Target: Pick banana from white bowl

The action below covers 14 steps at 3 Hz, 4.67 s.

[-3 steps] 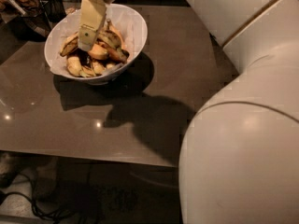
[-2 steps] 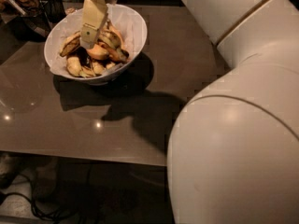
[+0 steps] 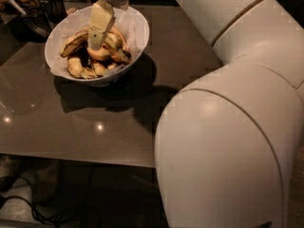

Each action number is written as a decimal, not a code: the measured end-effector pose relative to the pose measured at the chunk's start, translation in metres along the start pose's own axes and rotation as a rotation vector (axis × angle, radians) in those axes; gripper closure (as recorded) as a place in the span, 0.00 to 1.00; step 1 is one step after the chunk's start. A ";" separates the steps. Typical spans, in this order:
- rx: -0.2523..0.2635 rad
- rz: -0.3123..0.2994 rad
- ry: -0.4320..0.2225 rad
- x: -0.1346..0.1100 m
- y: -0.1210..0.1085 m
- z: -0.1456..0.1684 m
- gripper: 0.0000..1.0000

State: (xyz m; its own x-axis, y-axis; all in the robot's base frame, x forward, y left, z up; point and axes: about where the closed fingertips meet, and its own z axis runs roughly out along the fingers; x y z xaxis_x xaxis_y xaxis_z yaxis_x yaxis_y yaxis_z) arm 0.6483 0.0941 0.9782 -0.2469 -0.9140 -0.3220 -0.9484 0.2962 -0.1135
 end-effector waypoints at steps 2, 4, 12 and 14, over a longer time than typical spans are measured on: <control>-0.010 0.043 0.018 0.007 -0.010 0.013 0.17; -0.025 0.043 0.029 0.004 -0.010 0.021 0.35; -0.032 -0.016 -0.084 -0.001 -0.006 0.007 1.00; 0.022 -0.067 -0.141 0.001 0.014 -0.031 1.00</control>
Offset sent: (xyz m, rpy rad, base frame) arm -0.0004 -0.0230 -0.0181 -0.0572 0.0932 -0.0494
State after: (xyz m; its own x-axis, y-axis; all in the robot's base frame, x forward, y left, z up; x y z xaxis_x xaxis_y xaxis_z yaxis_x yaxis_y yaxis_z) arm 0.6287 0.0888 1.0057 -0.1517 -0.8844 -0.4414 -0.9568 0.2434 -0.1589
